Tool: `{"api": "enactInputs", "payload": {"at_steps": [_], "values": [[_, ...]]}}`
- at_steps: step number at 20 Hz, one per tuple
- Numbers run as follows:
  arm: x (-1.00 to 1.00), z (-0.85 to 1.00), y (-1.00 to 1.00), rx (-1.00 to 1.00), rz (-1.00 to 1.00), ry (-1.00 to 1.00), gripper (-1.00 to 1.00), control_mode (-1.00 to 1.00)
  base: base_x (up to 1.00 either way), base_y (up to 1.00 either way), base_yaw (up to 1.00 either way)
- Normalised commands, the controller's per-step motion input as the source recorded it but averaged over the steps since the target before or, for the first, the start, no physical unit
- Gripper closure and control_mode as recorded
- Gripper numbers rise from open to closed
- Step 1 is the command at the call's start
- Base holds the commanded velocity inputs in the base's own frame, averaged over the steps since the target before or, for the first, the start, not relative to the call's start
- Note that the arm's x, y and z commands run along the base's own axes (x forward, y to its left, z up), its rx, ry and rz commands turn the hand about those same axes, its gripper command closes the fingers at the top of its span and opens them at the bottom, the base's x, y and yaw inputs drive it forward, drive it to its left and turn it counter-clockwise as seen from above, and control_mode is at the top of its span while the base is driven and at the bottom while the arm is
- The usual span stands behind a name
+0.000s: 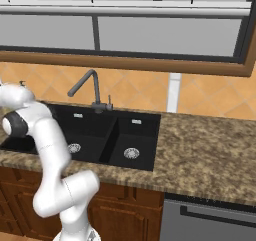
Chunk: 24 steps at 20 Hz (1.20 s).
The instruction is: Pick the bell pepper from the sink and place it in the bowl. Then pick the bowl and place it in the microwave. Then close the microwave door and press the start button.
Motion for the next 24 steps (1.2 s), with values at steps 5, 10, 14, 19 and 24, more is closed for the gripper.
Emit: {"api": "enactInputs", "payload": {"at_steps": [5, 10, 14, 19, 24], "values": [[-0.8, 0.0, -0.99, 0.18, -0.08, -0.15, 1.0, -1.0, 0.0, 0.0, 0.0], [-0.8, 0.58, -0.69, 0.18, -0.1, -0.17, 1.0, -1.0, 0.0, 0.0, 0.0], [-0.71, 1.0, -0.57, 0.04, -0.17, -0.04, 1.0, -1.0, 0.0, 0.0, 0.0], [-0.57, 0.94, -0.72, 0.0, -0.25, 0.0, 1.0, -1.0, 0.0, 0.0, 0.0], [-0.39, 0.68, -0.73, 0.0, -0.24, 0.0, 1.0, -1.0, 0.0, 0.0, 0.0]]}}
